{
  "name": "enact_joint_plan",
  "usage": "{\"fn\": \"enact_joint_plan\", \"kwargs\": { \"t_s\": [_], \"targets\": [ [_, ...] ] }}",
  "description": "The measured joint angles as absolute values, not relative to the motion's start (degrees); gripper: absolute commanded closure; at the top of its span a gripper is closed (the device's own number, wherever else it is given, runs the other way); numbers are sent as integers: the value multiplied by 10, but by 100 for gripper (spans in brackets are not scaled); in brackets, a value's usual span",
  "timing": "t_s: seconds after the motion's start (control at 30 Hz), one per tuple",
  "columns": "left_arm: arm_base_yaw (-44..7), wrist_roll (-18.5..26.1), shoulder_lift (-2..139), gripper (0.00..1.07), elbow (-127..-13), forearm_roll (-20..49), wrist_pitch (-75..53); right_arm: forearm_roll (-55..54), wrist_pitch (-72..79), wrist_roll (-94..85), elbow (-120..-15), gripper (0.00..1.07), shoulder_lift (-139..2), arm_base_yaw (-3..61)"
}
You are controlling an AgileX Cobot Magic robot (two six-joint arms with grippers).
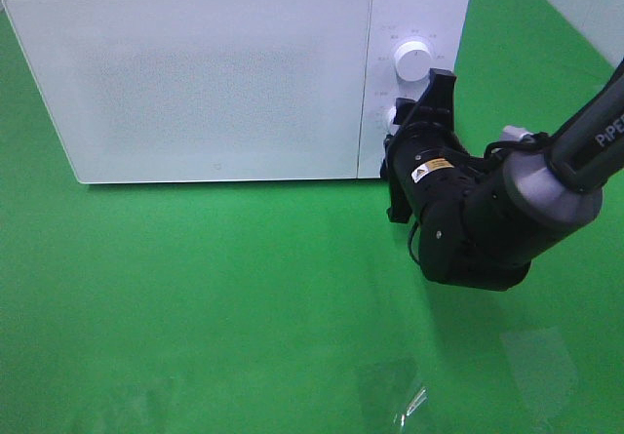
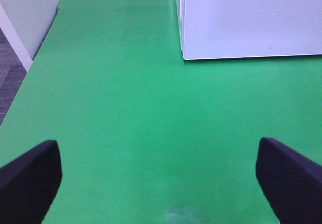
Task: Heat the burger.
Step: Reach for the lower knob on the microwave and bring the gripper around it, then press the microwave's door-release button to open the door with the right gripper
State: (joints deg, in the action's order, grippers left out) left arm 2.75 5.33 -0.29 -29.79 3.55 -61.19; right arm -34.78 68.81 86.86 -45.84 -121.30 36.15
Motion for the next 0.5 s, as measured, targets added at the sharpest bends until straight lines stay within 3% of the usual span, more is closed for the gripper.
{"fn": "enact_joint_plan", "kwargs": {
  "t_s": [0.3, 0.5],
  "targets": [
    [28, 53, -3, 9, -298, 36, -612, -307, 672, 823, -461, 40, -1213, 365],
    [28, 53, -3, 9, -298, 36, -612, -290, 657, 813, -461, 39, -1213, 366]
  ]
}}
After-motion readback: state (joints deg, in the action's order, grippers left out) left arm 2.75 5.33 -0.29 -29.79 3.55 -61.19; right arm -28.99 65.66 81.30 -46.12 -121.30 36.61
